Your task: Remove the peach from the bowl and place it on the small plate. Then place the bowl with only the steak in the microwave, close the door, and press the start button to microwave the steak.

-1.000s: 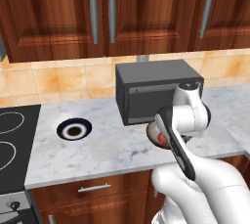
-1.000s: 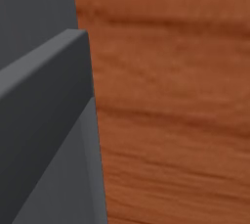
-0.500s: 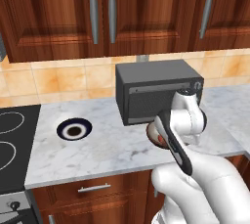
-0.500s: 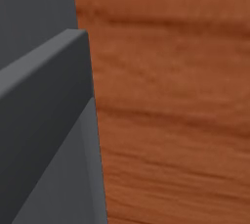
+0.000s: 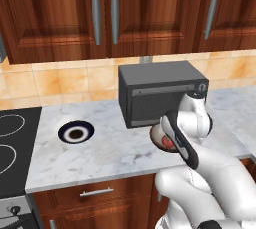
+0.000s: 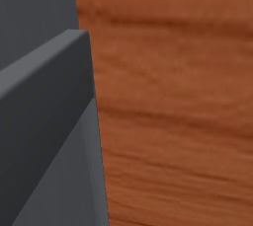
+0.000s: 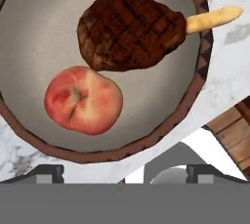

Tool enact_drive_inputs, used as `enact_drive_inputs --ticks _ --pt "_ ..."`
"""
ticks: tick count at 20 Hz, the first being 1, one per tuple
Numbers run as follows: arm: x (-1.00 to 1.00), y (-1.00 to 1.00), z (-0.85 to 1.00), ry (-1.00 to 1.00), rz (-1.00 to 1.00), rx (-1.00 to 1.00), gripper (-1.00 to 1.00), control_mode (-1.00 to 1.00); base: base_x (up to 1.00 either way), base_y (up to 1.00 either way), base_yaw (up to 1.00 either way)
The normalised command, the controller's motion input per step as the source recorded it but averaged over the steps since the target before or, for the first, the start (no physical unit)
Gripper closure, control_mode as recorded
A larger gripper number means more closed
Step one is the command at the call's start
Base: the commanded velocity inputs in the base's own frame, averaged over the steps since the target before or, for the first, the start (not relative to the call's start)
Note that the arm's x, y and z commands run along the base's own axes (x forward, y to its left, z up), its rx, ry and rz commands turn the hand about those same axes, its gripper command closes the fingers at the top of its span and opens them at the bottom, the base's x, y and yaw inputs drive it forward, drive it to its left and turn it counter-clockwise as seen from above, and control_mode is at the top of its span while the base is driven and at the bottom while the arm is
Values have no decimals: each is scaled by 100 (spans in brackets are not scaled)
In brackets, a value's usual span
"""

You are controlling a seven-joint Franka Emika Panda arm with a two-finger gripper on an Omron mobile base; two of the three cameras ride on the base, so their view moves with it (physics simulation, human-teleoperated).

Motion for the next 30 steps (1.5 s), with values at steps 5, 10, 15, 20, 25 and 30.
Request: enact_drive_inputs --ticks 5,10,15,20,25,30 --pt "68 0 -1 2 0 3 -100 -100 0 0 0" --pt "44 5 -22 3 0 0 -100 -100 0 0 0" --pt "0 25 -39 0 0 0 -100 -100 0 0 0" --pt "-24 17 -22 0 0 0 -100 -100 0 0 0" --pt "-30 3 -24 0 0 0 100 -100 0 0 0" --pt "8 0 -23 -2 0 0 100 -100 0 0 0"
